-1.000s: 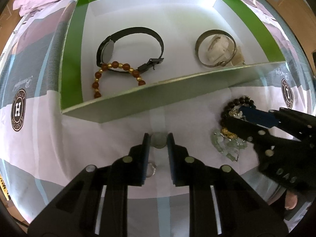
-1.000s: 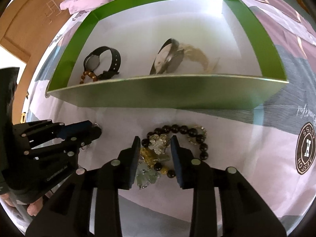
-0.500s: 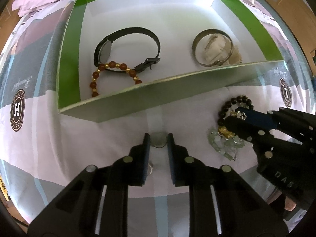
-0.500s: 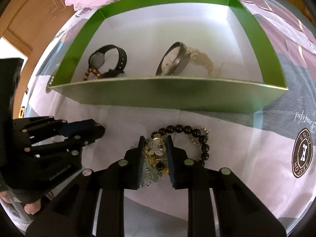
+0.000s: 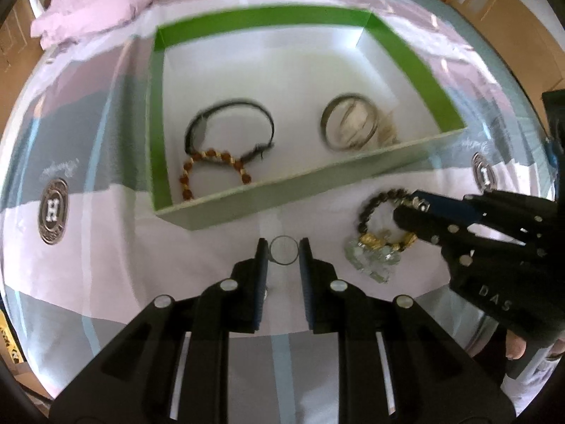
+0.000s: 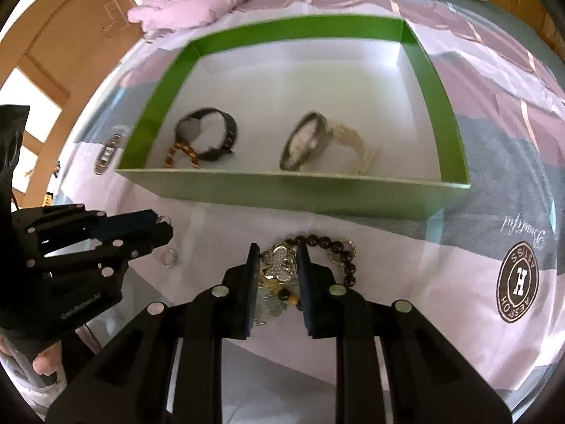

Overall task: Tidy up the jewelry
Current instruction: 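Carry the ring with the left tool while the right tool lifts the flower-charm bracelet toward the box, then open the left tool over the box while the right tool releases the flower-charm bracelet there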

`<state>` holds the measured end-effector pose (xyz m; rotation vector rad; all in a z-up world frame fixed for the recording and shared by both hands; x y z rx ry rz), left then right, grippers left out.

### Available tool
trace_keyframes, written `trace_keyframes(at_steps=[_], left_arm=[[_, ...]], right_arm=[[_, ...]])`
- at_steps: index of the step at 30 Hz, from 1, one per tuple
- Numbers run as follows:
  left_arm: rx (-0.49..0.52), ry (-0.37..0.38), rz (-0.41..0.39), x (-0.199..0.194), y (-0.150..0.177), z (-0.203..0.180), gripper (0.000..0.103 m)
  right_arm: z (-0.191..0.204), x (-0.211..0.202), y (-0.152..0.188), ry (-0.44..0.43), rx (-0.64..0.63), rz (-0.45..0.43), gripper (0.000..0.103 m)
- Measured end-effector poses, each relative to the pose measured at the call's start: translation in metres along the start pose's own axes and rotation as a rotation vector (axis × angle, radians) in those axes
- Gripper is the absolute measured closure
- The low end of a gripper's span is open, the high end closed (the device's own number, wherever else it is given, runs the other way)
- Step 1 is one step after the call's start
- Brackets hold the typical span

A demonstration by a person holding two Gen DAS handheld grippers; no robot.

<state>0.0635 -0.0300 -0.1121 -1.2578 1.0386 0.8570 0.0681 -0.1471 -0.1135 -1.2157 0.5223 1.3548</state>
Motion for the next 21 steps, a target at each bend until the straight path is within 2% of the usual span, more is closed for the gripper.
trace_keyframes(at_steps=[3,6,10,15,21], left_arm=[[-0.011,0.005,-0.051,-0.015,-0.006,0.004,0.086],[-0.034,0.003,-0.108,-0.027,-0.013,0.009,0.086],[-0.083,0.01,-0.135,-0.028,-0.026,0.02,0.086],[-0.128,0.003,-0.143,-0.023,-0.048,0.031,0.086],[-0.139,-0.007,-0.127,-0.01,-0.053,0.033,0.086]], right_arm=[[0.008,-0.017,-0.006,-0.03,-0.024,-0.057,0.082],[0.013,-0.037,-0.016,-0.076,-0.036,-0.164,0.082],[0.008,-0.047,-0.029,-0.09,-0.011,-0.272,0.082],[-0.008,-0.04,-0.044,-0.036,0.016,-0.295,0.082],[-0.021,-0.027,-0.049,-0.019,0.044,-0.274,0.082]])
Point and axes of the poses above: each gripper's, at about its wrist camera, not at the fingertips, and x roughly the way its jaws point, z to its left, y to its underside, the point moved 6 cm from there along x, roughly the way its jaws point, and after that the axes turned 7 degrees about -y, right-handed, at the moved point
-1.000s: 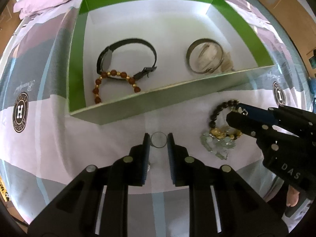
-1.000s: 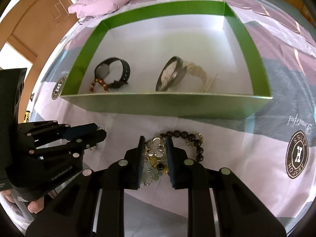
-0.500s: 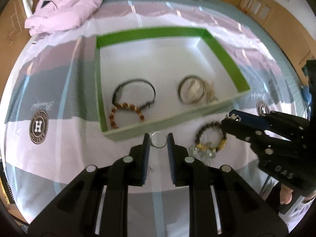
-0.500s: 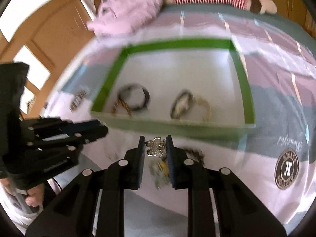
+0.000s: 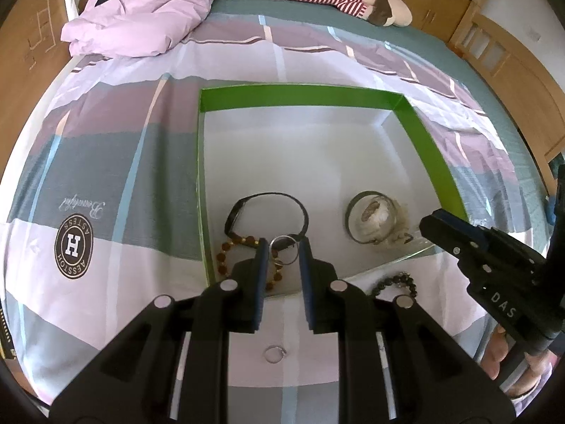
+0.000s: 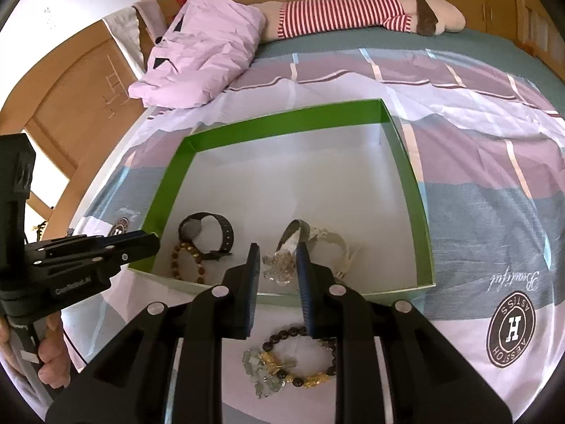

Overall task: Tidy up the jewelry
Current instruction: 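Open the left tool over the box while the right tool releases the flower-charm bracelet there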

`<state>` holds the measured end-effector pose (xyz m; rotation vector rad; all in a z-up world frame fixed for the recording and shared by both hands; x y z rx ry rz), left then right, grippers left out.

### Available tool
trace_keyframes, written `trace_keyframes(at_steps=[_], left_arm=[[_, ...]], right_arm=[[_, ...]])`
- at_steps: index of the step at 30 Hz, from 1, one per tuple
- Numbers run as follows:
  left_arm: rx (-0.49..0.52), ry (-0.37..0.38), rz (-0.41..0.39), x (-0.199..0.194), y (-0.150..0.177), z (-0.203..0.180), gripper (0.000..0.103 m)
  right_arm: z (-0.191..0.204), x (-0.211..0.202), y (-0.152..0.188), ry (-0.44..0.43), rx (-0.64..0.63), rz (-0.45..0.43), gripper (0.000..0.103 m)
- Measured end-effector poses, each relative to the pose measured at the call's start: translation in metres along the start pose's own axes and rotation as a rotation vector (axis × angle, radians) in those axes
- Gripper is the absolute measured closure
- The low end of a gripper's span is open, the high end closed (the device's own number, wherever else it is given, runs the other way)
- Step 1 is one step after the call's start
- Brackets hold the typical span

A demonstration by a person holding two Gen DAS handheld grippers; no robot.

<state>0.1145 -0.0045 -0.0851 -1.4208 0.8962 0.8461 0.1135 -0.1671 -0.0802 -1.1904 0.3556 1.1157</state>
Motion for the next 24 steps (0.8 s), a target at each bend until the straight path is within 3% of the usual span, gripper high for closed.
trace_keyframes(at_steps=[4,6,7,13,17,24], left_arm=[[-0.009,0.0,0.01,0.004,0.0,0.002,0.086],[-0.011,-0.007,0.004,0.003,0.0,0.003,0.085],[-0.009,-0.009,0.002,0.002,0.0,0.003,0.081],[-0.001,0.004,0.007,-0.002,0.004,0.001,0.079],[0.056,0.034,0.01,-0.016,0.017,-0.008,0.071],[0.122,0.018,0.117,0.002,0.049,-0.014,0.07]], right_arm=[[0.001,0.0,-0.001,0.011,-0.014,-0.003,0.081],[0.001,0.0,0.0,0.029,-0.021,-0.004,0.074],[0.001,-0.001,0.0,0.024,-0.012,-0.004,0.072],[0.002,-0.008,0.003,-0.022,0.011,0.024,0.072],[0.012,-0.012,0.023,-0.07,-0.025,0.149,0.071],[0.015,0.03,0.074,-0.022,-0.056,0.418,0.071]])
Point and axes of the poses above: each gripper's, at about its wrist camera, not at the fingertips, and x roughly the way its jaws point, z to its left, y to its underside, the point moved 6 cm from there along x, roughly the way its jaws point, and after that the axes turned 7 degrees about -y, right-handed, at the moved point
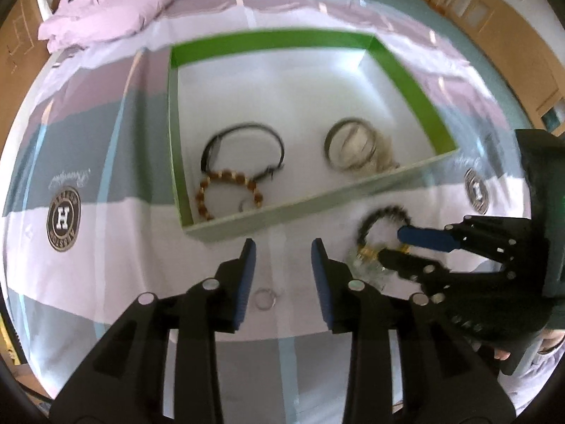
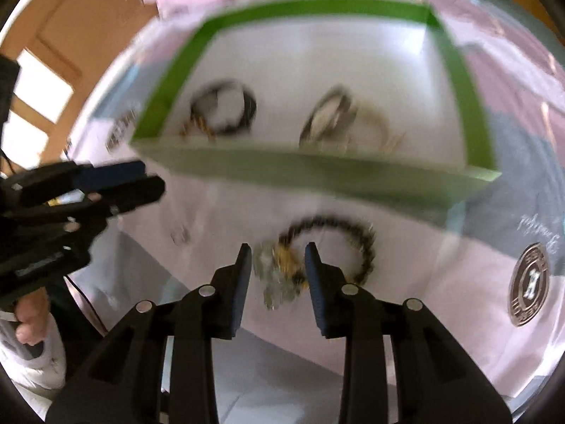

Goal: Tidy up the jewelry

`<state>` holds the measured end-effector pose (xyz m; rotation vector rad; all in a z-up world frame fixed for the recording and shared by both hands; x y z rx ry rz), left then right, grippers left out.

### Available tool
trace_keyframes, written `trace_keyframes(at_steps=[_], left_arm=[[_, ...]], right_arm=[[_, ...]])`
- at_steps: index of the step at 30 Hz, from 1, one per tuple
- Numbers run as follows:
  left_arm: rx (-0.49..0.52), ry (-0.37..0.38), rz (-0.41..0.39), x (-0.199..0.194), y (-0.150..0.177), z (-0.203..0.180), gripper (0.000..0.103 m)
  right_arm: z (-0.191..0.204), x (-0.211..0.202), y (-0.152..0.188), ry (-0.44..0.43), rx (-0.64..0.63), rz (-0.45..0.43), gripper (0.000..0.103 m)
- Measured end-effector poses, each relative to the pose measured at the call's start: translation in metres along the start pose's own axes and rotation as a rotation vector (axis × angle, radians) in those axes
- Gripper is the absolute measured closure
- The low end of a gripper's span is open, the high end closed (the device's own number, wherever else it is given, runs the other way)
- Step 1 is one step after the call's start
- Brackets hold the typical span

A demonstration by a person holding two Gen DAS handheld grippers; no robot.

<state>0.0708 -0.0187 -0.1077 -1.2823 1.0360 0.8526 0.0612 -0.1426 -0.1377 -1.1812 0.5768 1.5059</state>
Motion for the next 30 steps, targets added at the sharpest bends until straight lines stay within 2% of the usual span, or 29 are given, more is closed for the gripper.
trace_keyframes(at_steps=[1,3,4,5,7,9,11,14,15,20,23,27,28,30], left_arm=[[-0.003,0.002,0.007,0.003,0.001,0.001,0.07],[-0.008,-0.003,0.01,0.004,0.001,0.001,0.07],[-0.01,-0.002,0.007,0.004,0.0,0.002,0.066],[-0.013,-0.003,0.001,0.003,0.0,0.003,0.062],[-0.015,-0.011,-0.004,0.002,0.0,0.005,0.061],[-0.014,-0.018,-0.001,0.004,0.0,0.005,0.061],[-0.008,-0.028,0.008,0.007,0.001,0.006,0.061],[0.021,-0.043,0.035,0.013,0.004,0.002,0.061],[0.028,-0.048,0.041,0.015,0.005,0.0,0.061],[0.072,-0.029,0.064,0.026,0.014,-0.016,0.054],[0.115,-0.018,0.073,0.034,0.02,-0.033,0.053],[0.141,-0.001,0.103,0.047,0.027,-0.046,0.046],[0.147,-0.01,0.112,0.051,0.029,-0.047,0.046],[0.149,-0.081,0.13,0.061,0.03,-0.041,0.043]], right_arm=[[0.001,0.011,0.005,-0.01,0.012,0.048,0.071],[0.008,0.022,0.011,-0.054,0.004,0.092,0.071],[0.015,0.023,0.013,-0.084,-0.005,0.1,0.071],[0.023,0.021,0.012,-0.135,-0.016,0.095,0.071],[0.032,0.01,0.009,-0.19,-0.03,0.054,0.071],[0.025,-0.001,0.004,-0.141,-0.022,0.008,0.071],[0.006,-0.009,0.0,-0.035,0.011,-0.033,0.071],[-0.026,-0.014,-0.002,0.105,0.086,-0.058,0.071],[-0.032,-0.014,-0.001,0.125,0.106,-0.058,0.071],[-0.05,0.0,0.005,0.189,0.177,-0.009,0.071],[-0.048,0.008,0.007,0.184,0.18,0.008,0.07],[-0.04,0.009,0.003,0.158,0.176,-0.003,0.063],[-0.04,0.009,0.004,0.156,0.179,-0.002,0.063],[-0.04,0.009,0.004,0.16,0.183,-0.003,0.063]])
Point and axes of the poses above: each gripper's, at about its wrist camera, not at the fingertips, and x roughly the way its jaws point, z to its left, y to its underside, the point moved 6 cm from there along x, roughly the way its jaws point, and after that the axes turned 7 degrees about -y, right-handed, at the moved point
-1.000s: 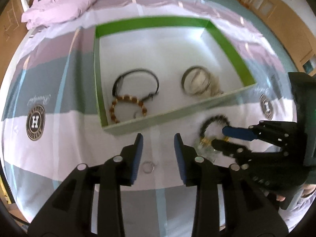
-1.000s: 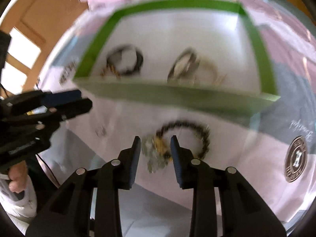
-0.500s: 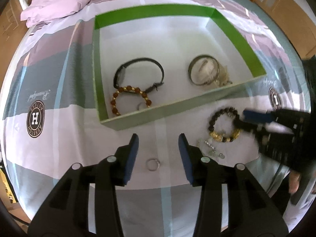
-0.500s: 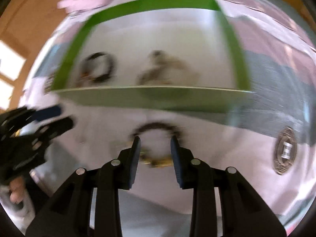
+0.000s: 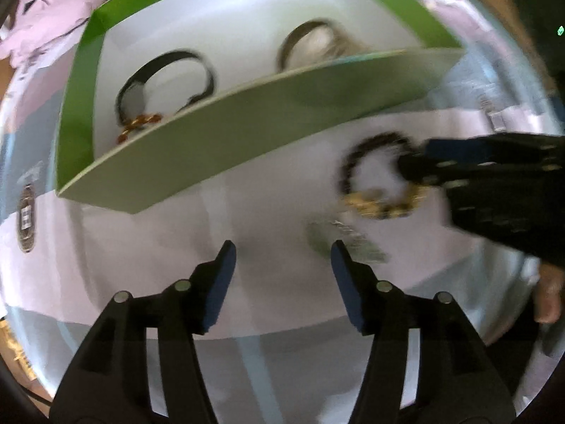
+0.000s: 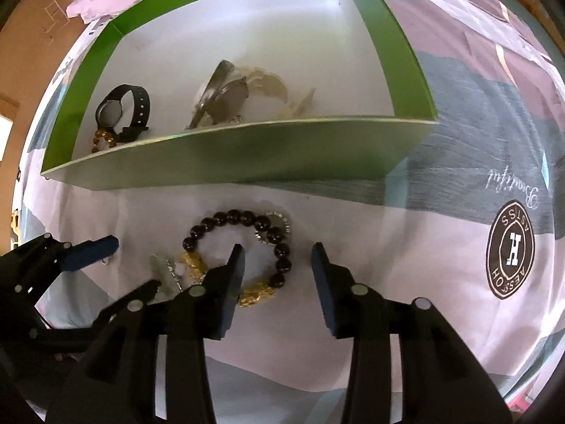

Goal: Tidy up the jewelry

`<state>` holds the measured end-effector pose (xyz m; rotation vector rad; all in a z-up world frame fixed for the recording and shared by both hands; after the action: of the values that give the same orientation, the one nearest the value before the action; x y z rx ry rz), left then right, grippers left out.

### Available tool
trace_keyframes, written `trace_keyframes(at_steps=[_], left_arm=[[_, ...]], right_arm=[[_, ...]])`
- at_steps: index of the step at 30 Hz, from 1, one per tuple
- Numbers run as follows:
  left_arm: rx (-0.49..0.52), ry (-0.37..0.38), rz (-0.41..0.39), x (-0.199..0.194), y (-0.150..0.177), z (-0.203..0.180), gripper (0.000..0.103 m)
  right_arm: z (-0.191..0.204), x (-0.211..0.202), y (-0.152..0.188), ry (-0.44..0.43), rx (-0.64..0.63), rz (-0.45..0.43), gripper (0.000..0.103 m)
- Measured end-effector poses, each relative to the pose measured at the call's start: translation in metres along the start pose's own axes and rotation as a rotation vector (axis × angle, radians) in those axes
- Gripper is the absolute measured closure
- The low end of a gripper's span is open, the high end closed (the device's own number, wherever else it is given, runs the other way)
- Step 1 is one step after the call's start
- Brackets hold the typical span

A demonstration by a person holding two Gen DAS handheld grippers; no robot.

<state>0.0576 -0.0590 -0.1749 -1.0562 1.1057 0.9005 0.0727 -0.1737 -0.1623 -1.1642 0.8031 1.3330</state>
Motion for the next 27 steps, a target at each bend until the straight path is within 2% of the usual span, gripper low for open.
trace_keyframes(at_steps=[1,2,4,5,8,10,14,17,19,20,22,27], left_arm=[[-0.016,-0.017,0.0,0.001,-0.001,0.006,0.043],[-0.033,-0.058,0.006,0.002,-0.002,0.016,0.048],[-0.073,-0.138,0.004,0.002,-0.005,0.037,0.05],[-0.1,-0.137,0.004,0.001,-0.007,0.047,0.05],[-0.159,-0.073,0.022,-0.003,-0.008,0.063,0.05],[-0.156,-0.062,0.022,-0.008,-0.008,0.066,0.05],[-0.126,-0.063,0.024,-0.016,-0.004,0.063,0.046],[-0.114,-0.07,0.03,-0.014,-0.003,0.058,0.045],[-0.114,-0.074,0.038,-0.012,-0.001,0.06,0.044],[-0.117,-0.073,0.043,-0.012,0.001,0.064,0.044],[-0.118,-0.073,0.048,-0.012,-0.001,0.054,0.044],[-0.121,-0.072,0.045,-0.013,-0.001,0.055,0.043]], right_arm=[[0.0,-0.001,0.0,0.0,0.003,-0.002,0.063],[0.0,-0.002,0.0,0.0,0.003,-0.007,0.063],[-0.001,-0.004,-0.001,0.004,0.004,-0.017,0.063],[0.0,-0.005,-0.001,0.005,0.006,-0.022,0.063],[-0.002,-0.009,-0.001,-0.002,0.01,-0.028,0.063],[0.003,-0.012,0.0,-0.036,0.007,-0.018,0.063],[0.044,-0.018,0.011,-0.177,-0.121,0.024,0.063],[0.069,-0.01,0.021,-0.195,-0.208,0.057,0.063],[0.077,0.001,0.032,-0.154,-0.252,0.087,0.088],[0.078,0.007,0.035,-0.127,-0.27,0.098,0.096],[0.076,0.004,0.034,-0.118,-0.268,0.078,0.096],[0.051,-0.049,0.012,-0.108,-0.184,-0.089,0.096]])
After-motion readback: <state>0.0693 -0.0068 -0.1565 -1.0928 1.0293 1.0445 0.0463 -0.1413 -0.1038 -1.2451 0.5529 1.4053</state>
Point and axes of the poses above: each gripper's, at about its wrist camera, not at the fingertips, and x roughly the way its jaws point, z to its left, y to its underside, the point moved 6 cm from there along x, roughly the way its jaws point, and after that the axes turned 7 degrees about -y, right-handed, at the moved point
